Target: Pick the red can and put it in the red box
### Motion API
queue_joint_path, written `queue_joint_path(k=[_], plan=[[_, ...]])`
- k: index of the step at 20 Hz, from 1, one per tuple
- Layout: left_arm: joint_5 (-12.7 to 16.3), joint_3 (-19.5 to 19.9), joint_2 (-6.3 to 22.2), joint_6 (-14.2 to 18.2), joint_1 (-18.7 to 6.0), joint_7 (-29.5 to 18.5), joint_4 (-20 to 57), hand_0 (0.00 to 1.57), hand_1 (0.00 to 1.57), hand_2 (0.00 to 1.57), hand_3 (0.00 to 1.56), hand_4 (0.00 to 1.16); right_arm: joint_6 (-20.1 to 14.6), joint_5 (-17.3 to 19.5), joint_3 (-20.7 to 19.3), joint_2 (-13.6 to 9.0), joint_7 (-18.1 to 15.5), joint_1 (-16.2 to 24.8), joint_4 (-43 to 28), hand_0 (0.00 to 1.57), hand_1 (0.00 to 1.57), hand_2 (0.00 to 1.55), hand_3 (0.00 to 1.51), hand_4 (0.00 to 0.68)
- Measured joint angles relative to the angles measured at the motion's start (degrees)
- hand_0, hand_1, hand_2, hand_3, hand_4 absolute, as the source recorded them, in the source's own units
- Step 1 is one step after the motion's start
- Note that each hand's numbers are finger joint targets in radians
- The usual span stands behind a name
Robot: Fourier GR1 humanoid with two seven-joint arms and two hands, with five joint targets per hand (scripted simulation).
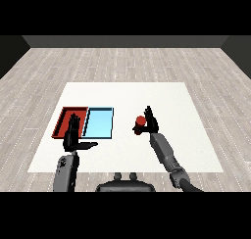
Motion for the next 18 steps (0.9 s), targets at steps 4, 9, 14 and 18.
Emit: queue_joint_path(k=[4,9,14,18], plan=[[-0.1,-0.3,-0.2,-0.3,1.0,-0.7,-0.1,0.00,0.00,0.00,0.00,0.00,-0.1,-1.4,1.2,0.2,-1.6,-0.8,2.9,0.00,0.00,0.00,0.00,0.000],[0.2,0.2,0.2,-0.4,1.2,-0.3,-0.5,0.00,0.00,0.00,0.00,0.00,-1.3,-3.0,3.2,0.2,-2.7,-2.6,5.9,0.00,0.00,0.00,0.00,0.000],[-0.2,0.1,-0.2,0.0,0.1,-0.6,0.6,0.00,0.00,0.00,0.00,0.00,-2.8,-4.1,4.9,0.2,-1.7,-2.7,4.5,0.00,0.00,0.00,0.00,0.000],[-0.2,0.2,-0.4,0.4,0.1,-0.8,0.8,0.00,0.00,0.00,0.00,0.00,-1.8,-5.0,4.7,-0.1,-2.3,-4.3,7.7,0.00,0.00,0.35,0.12,0.000]])
